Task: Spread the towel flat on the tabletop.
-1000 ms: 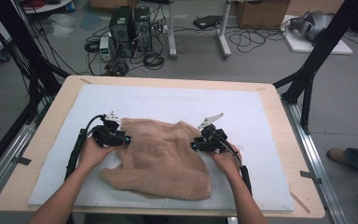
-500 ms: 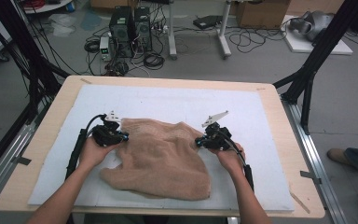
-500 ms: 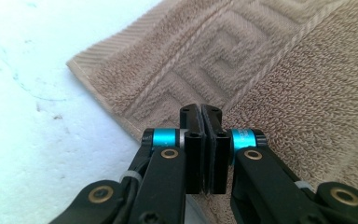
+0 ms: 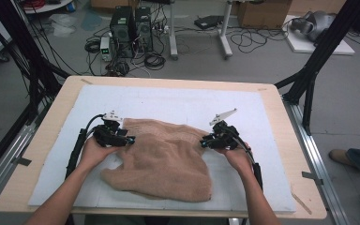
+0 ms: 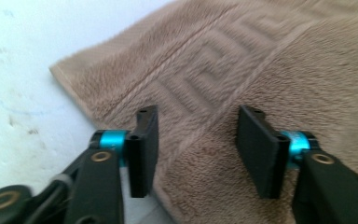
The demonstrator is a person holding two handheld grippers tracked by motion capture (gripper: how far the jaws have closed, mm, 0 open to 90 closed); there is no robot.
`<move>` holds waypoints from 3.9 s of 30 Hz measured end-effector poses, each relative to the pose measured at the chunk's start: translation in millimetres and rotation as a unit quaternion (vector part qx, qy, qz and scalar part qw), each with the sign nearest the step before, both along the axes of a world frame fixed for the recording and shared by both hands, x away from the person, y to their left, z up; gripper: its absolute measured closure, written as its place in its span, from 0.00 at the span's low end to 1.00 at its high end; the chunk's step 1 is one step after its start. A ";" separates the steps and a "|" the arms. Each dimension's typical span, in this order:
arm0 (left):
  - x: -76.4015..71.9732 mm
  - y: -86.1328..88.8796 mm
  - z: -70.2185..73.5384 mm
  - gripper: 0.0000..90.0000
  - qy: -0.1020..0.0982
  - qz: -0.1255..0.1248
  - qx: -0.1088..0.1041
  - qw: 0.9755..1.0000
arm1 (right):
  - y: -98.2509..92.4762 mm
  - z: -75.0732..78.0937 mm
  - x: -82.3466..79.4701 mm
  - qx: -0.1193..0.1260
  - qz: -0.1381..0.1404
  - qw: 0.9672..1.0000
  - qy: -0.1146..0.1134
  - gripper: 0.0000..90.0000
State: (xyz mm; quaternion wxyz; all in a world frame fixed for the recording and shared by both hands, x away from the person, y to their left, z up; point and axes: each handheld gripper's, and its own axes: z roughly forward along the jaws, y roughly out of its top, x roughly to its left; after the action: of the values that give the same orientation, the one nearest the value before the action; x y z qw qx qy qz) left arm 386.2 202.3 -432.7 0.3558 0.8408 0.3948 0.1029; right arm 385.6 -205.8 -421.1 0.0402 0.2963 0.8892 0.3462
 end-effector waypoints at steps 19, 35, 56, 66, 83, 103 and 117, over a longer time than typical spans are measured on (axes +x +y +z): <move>-1.0 -7.8 -2.0 0.95 -0.040 -0.001 0.041 0.998 | 16.2 -10.7 -4.0 -0.037 -0.007 0.999 -0.024 0.90; -3.4 2.1 32.9 0.96 -0.076 0.023 -0.009 0.997 | -6.5 29.4 2.1 0.003 0.011 0.999 -0.036 0.92; 59.5 -10.8 89.1 0.69 -0.102 0.049 -0.039 0.993 | -16.6 84.2 69.8 -0.020 -0.073 0.995 -0.069 0.61; -3.2 -6.5 58.6 0.58 -0.093 -0.012 -0.045 0.995 | -5.2 72.0 -2.2 0.013 -0.015 0.997 -0.074 0.55; -84.1 12.3 4.7 0.49 -0.056 -0.062 -0.016 0.996 | 29.5 11.4 -72.9 0.032 0.078 0.996 -0.034 0.55; -36.8 -9.6 44.5 0.90 -0.094 -0.025 -0.051 0.994 | 4.6 36.5 -32.0 0.032 0.024 0.998 -0.055 0.92; 19.3 -36.2 25.9 0.74 -0.044 0.008 -0.045 0.998 | -10.4 -8.7 15.3 0.002 -0.058 0.998 -0.008 0.79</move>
State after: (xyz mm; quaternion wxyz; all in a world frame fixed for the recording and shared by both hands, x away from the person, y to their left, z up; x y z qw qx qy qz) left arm 405.4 166.1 -406.8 0.4093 0.8153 0.3902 0.1244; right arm 400.9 -216.2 -429.8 0.0668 0.3444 0.8695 0.3477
